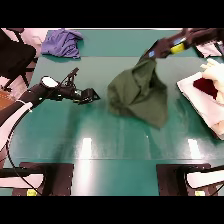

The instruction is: Fold the shirts.

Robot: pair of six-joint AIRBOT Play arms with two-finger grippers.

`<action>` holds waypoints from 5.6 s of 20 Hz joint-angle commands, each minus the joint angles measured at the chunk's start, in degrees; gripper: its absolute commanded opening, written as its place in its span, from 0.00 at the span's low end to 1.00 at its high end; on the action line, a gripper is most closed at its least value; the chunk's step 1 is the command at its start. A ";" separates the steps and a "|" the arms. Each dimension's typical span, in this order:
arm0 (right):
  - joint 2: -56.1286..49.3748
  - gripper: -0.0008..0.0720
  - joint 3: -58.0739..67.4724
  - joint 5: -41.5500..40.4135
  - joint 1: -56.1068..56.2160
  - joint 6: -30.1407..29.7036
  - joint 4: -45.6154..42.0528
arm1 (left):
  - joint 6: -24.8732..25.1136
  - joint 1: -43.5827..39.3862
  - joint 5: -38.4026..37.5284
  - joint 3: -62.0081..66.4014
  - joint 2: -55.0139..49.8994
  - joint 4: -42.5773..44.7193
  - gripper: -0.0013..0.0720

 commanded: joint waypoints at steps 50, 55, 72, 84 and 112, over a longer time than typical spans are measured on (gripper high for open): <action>15.63 0.05 -57.37 2.14 -5.73 0.17 -5.77 | -6.29 18.67 -7.28 3.87 10.32 13.81 0.70; 15.78 0.05 -60.87 1.53 -4.09 -1.68 -5.77 | 0.46 18.60 -3.93 5.66 -4.87 2.86 0.70; 15.78 0.05 -60.85 0.44 -2.01 -2.10 -5.53 | -5.70 13.62 4.44 5.73 -8.22 12.39 0.66; 26.36 0.05 -40.74 -13.66 -12.24 -4.31 -5.64 | -4.81 14.14 -2.93 26.53 4.07 3.98 0.05; 41.16 0.05 -37.18 -4.28 -28.17 3.43 7.21 | -17.66 17.55 -34.58 41.97 29.86 32.74 0.05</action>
